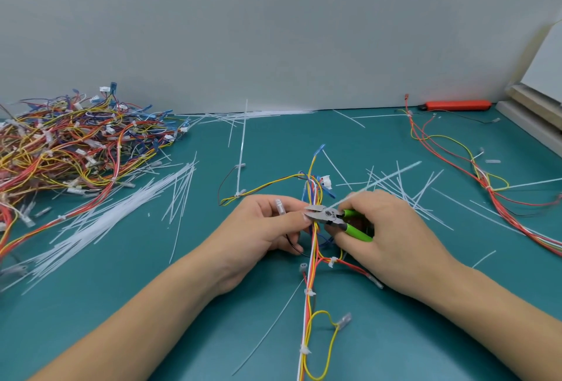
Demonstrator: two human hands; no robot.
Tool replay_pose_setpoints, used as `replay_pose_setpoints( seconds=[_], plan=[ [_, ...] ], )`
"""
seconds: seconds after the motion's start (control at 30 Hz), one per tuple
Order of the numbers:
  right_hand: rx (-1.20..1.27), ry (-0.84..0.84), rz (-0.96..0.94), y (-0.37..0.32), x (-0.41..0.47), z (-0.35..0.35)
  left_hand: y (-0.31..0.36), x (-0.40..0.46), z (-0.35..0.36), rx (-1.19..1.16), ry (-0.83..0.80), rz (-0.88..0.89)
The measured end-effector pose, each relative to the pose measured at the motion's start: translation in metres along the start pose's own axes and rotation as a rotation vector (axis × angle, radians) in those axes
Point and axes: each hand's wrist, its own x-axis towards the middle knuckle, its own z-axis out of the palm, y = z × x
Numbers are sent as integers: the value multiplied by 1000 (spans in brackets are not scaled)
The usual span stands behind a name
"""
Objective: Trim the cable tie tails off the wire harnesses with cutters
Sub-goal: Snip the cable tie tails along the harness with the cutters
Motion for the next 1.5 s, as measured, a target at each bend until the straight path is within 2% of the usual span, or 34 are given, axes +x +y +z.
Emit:
replay_pose_setpoints(
  seconds=[0.77, 1.5],
  plan=[
    [145, -19, 45, 0, 2, -2, -5, 2, -3, 11, -3, 24],
    [72, -16, 14, 3, 2, -2, -5, 4, -2, 5, 23, 26]
  ],
)
